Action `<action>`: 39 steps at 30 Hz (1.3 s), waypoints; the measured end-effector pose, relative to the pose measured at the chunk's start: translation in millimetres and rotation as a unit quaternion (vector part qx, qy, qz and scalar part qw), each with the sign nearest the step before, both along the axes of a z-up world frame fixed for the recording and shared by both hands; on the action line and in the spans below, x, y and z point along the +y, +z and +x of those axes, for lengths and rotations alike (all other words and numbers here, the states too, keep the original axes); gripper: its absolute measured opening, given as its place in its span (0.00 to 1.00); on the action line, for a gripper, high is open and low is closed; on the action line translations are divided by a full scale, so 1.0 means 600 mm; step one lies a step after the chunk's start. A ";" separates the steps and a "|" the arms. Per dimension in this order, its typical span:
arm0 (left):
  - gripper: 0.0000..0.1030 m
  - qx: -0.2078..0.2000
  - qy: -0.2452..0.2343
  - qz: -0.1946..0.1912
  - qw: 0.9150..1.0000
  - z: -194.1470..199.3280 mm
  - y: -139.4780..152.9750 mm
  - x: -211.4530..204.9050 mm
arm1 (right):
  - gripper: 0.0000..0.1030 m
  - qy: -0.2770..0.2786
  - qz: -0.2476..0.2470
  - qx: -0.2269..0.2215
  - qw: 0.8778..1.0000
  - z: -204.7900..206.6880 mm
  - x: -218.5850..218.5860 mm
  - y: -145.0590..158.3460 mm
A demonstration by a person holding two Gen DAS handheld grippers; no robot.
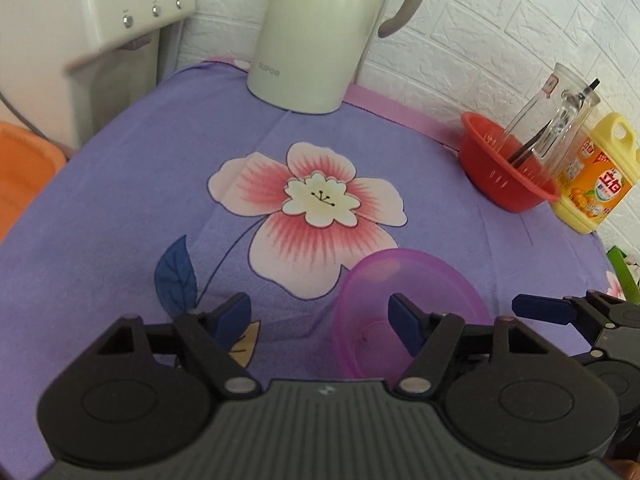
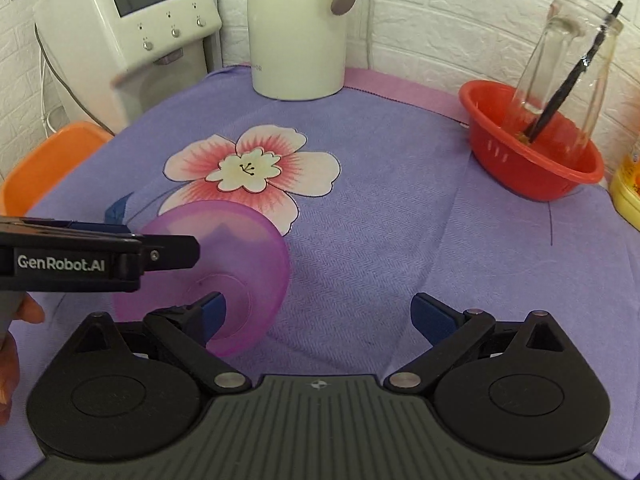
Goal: Organize plates and bowls
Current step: 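Move the left tool to the pink bowl and grip its rim, then carry the pink bowl into the white bowl and open the left tool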
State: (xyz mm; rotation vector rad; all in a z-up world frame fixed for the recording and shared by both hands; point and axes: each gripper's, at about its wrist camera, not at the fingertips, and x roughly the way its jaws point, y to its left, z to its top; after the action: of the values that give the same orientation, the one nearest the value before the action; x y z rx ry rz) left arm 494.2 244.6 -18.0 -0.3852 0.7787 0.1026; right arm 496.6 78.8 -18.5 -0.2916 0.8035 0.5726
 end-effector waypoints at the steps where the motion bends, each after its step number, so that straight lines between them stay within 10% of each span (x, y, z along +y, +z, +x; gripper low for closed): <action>1: 0.69 0.001 -0.001 0.005 1.000 0.002 -0.003 -0.002 | 1.00 0.005 -0.006 -0.001 1.000 0.003 0.006 -0.005; 13: 0.68 -0.007 -0.018 0.043 0.999 0.008 -0.009 -0.020 | 1.00 0.001 0.015 0.019 1.000 0.016 0.005 -0.027; 25: 0.16 0.006 -0.017 0.011 1.000 -0.037 -0.001 -0.045 | 0.89 0.032 0.034 0.035 0.998 -0.028 0.008 -0.011; 29: 0.17 0.004 -0.031 -0.011 0.999 -0.073 0.023 -0.070 | 0.85 0.045 0.062 0.078 0.994 -0.057 0.002 0.003; 39: 0.17 -0.048 -0.084 -0.041 0.994 -0.197 0.115 -0.178 | 0.90 0.024 0.044 0.019 0.999 -0.189 -0.090 0.100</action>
State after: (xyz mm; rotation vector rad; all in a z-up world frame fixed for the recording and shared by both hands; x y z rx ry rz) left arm 376.2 137.6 51.0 -0.3974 0.7190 -0.1050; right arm 383.1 24.6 41.4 -0.2212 0.8074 0.6589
